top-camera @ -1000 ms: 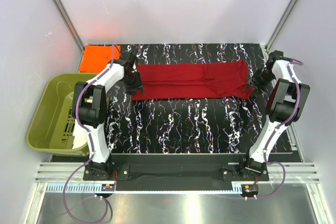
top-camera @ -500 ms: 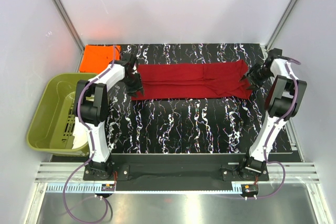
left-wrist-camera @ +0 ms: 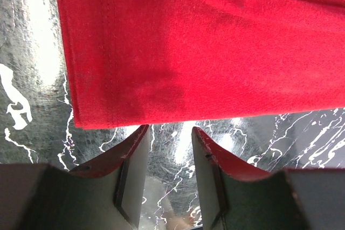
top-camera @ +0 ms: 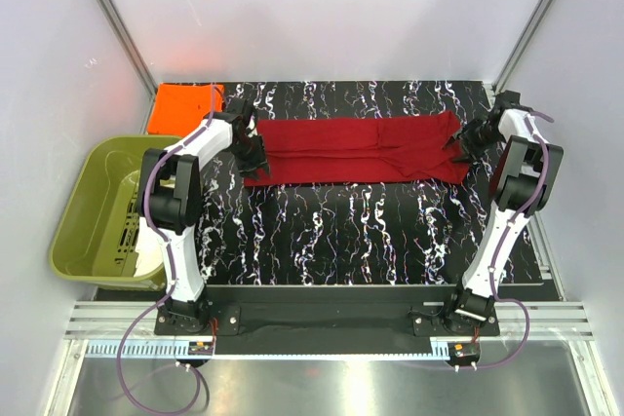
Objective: Fold and stack the t-shirts
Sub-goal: Fold the tshirt
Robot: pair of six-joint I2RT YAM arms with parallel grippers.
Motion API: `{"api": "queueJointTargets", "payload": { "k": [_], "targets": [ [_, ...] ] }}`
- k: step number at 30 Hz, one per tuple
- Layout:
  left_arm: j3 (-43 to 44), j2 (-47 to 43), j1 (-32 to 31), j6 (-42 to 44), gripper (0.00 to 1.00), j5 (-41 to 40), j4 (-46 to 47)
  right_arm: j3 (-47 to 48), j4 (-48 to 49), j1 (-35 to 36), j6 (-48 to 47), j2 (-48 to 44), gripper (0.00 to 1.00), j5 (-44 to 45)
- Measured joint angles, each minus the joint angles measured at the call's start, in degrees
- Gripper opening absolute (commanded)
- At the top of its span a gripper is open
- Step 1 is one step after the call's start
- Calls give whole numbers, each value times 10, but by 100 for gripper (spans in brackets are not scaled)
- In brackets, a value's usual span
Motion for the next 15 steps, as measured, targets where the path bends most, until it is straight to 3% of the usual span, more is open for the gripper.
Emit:
{"api": "queueJointTargets", "payload": {
  "k": [6, 10, 11, 15],
  "targets": [
    [0, 0, 0, 0, 42, 1, 0, 10, 13, 0, 10, 5, 48, -6],
    [0, 0, 0, 0, 42, 1, 0, 26, 13, 0, 16, 14, 30, -12],
    [0, 0, 0, 0, 42, 1, 0, 33, 14, 0, 18, 17, 19, -13],
    [0, 0, 0, 0, 42, 1, 0, 58, 13, 0, 24, 26, 1, -22]
  ]
}}
